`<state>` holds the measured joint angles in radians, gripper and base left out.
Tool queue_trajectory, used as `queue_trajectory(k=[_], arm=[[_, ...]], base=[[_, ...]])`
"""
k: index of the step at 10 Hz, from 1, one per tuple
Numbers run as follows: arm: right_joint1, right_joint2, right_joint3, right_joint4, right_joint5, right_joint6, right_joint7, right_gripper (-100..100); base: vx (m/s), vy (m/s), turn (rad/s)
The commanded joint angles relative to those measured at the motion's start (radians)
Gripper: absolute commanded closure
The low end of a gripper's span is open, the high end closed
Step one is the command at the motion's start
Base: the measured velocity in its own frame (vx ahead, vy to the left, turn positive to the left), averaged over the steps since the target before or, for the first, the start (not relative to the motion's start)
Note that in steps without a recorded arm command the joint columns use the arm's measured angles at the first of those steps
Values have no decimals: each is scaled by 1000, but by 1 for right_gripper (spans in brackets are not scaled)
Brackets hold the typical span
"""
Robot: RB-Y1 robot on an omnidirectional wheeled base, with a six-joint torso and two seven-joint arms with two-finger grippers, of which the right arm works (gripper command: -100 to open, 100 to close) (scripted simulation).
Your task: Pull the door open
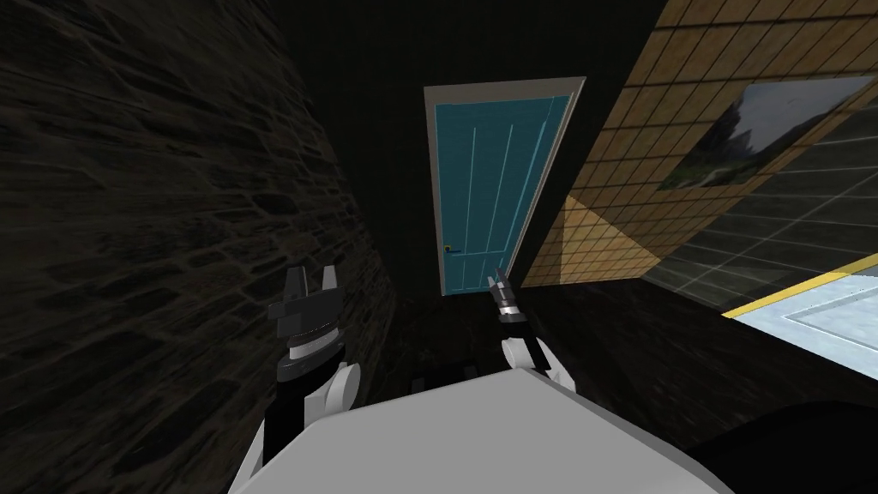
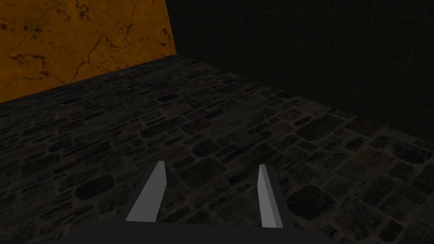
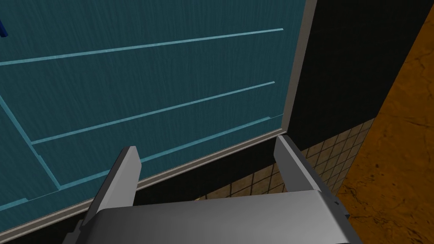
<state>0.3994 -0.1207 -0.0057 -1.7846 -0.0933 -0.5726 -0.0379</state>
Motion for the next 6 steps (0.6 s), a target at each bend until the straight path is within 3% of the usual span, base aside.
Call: queue_trajectory(k=[1,6], arm=[[-6,-1,-1,33,-1,-9,-1,-100],[-21,-12,-11,137,-7,-41,-13,-100]], base=[[109,39,35],[103,32,36]])
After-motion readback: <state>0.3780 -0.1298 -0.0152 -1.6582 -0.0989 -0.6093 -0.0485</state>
